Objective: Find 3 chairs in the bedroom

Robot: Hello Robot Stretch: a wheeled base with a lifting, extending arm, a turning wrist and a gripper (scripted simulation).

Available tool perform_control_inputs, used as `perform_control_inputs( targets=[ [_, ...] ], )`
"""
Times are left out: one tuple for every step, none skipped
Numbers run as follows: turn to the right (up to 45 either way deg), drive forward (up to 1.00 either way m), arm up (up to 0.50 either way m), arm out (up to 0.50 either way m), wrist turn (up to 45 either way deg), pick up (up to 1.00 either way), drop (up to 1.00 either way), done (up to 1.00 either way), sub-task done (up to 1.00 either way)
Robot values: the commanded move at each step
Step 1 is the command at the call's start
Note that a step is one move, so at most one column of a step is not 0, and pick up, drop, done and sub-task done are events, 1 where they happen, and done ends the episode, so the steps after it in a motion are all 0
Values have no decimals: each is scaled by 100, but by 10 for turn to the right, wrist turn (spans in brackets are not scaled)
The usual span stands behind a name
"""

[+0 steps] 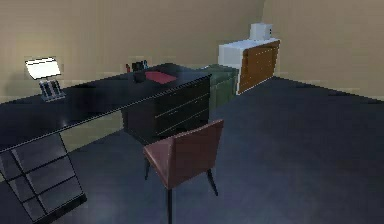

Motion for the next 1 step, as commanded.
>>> perform_control_inputs(
  targets=[
    [0,0,0,0,0,0,0,0,100]
  ],
)
